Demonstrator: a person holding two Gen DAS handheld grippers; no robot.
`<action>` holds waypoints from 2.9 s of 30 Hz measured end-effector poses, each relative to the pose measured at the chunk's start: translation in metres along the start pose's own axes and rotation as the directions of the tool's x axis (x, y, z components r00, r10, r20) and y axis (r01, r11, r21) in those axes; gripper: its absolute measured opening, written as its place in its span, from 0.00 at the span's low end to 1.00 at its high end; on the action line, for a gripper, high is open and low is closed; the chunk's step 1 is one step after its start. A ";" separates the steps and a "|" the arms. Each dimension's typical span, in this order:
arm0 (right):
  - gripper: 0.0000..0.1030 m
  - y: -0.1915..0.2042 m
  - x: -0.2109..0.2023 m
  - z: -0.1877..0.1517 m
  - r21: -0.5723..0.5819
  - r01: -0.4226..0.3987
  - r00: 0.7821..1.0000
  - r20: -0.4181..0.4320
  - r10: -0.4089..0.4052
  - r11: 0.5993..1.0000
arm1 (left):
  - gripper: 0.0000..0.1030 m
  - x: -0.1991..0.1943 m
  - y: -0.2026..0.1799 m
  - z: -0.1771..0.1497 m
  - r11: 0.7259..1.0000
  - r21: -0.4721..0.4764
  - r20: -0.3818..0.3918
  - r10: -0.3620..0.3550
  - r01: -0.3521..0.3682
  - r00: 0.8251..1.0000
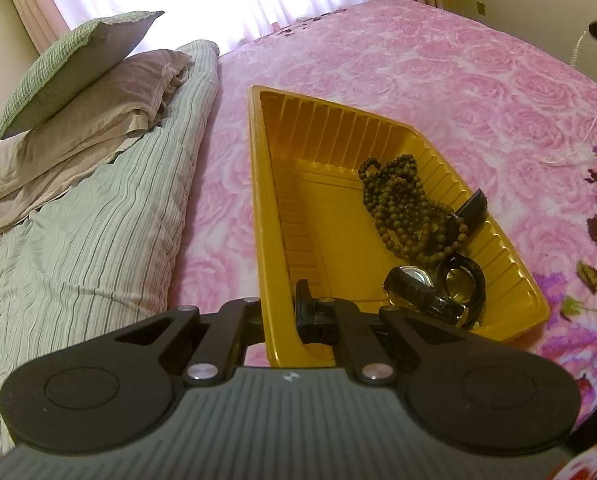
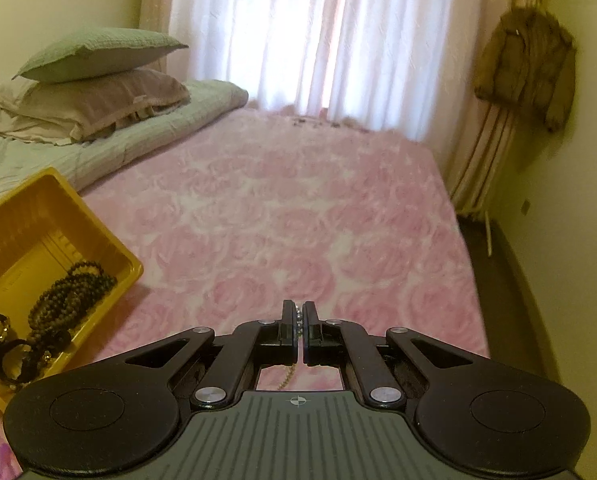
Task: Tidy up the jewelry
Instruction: 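Lift the pearl strand with the right tool and carry it over the tray, then lower the pearl strand into the tray and open the right tool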
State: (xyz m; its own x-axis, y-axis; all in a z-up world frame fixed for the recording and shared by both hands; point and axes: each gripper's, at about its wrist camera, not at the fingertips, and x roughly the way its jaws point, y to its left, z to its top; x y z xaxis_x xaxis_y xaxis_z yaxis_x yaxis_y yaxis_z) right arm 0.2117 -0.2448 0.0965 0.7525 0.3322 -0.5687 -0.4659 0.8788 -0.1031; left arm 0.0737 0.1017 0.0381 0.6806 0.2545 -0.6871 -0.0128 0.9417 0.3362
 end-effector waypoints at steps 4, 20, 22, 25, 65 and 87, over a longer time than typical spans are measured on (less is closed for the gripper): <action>0.02 0.001 -0.012 0.007 -0.040 0.006 1.000 -0.001 -0.006 0.999 | 0.06 -0.001 0.000 0.000 1.000 0.002 0.003 0.000 0.000 1.000; 0.02 0.038 -0.040 0.037 -0.210 -0.077 0.997 0.010 0.081 0.975 | 0.06 -0.003 0.000 0.002 1.000 0.002 0.005 -0.002 0.002 1.000; 0.02 0.046 -0.043 0.045 -0.224 -0.100 0.994 0.018 0.107 0.969 | 0.06 -0.003 0.000 0.001 1.000 0.003 0.005 -0.002 0.002 1.000; 0.02 0.057 -0.047 0.054 -0.249 -0.129 0.990 0.029 0.140 0.960 | 0.06 -0.002 0.000 0.001 1.000 0.002 0.005 -0.002 0.002 1.000; 0.02 0.253 0.006 0.111 -0.484 -0.427 0.891 -0.084 0.445 0.764 | 0.06 0.004 0.011 -0.007 0.998 -0.045 0.013 -0.045 0.046 0.999; 0.02 0.258 0.087 0.094 -0.335 -0.477 0.876 -0.257 0.408 0.813 | 0.06 0.008 0.017 -0.011 0.996 -0.068 0.010 -0.057 0.058 0.998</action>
State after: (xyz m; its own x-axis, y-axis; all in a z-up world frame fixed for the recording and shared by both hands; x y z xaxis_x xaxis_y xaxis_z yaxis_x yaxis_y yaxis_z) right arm 0.2010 0.0430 0.0970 0.3495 0.5615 -0.7500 -0.8933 0.4410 -0.0861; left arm 0.0712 0.1219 0.0312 0.6872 0.1979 -0.6990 -0.0231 0.9676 0.2513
